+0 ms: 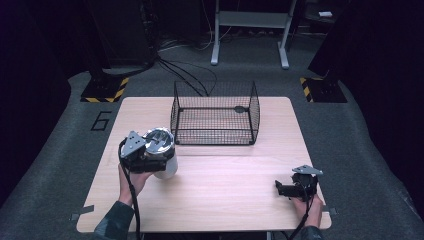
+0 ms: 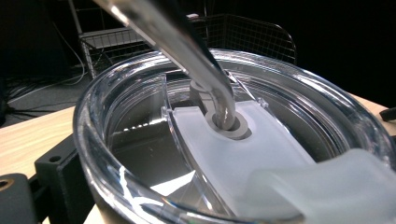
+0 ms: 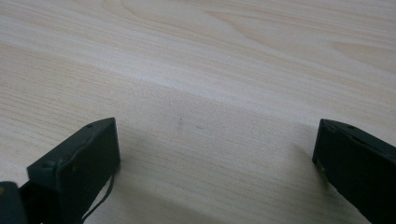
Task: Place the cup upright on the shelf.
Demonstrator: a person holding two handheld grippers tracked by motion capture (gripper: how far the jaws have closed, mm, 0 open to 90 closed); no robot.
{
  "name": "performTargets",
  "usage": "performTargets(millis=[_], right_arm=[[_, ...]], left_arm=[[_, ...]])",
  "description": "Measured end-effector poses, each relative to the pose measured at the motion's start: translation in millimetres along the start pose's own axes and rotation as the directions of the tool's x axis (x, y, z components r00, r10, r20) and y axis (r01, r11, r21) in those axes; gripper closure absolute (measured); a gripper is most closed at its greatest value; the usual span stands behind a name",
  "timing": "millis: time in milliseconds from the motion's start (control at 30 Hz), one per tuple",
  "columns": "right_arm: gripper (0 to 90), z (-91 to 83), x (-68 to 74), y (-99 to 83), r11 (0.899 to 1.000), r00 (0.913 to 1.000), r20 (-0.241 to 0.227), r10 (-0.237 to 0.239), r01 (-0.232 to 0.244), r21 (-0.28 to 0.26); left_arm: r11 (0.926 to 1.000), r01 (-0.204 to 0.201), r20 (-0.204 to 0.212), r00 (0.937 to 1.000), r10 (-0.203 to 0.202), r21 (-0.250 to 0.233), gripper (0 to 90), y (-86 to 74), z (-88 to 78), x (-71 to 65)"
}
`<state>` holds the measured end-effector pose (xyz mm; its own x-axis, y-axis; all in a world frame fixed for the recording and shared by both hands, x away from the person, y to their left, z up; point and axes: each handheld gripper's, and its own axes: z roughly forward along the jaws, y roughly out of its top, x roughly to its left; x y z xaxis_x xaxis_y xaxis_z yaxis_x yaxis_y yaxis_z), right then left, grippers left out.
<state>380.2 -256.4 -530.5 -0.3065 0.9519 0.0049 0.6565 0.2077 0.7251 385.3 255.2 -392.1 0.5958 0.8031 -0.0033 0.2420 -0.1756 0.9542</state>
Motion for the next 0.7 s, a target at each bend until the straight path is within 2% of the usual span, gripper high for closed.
performTargets(millis=[200, 700], right_arm=[[0.1, 0.0, 0.0, 0.0, 1.000, 1.0000, 0.000, 0.000, 0.000, 0.001], [0.1, 0.0, 0.0, 0.0, 1.000, 1.0000, -0.001, 0.000, 0.000, 0.001]], left_arm=[[0.9999, -0.012, 0.012, 0.9999, 0.012, 0.008, 3.0, 7.0, 6.4, 1.7], [1.0000, -0.009, 0.049, 0.9987, 0.009, 0.004, 3.1, 24.2, 19.6, 0.1]])
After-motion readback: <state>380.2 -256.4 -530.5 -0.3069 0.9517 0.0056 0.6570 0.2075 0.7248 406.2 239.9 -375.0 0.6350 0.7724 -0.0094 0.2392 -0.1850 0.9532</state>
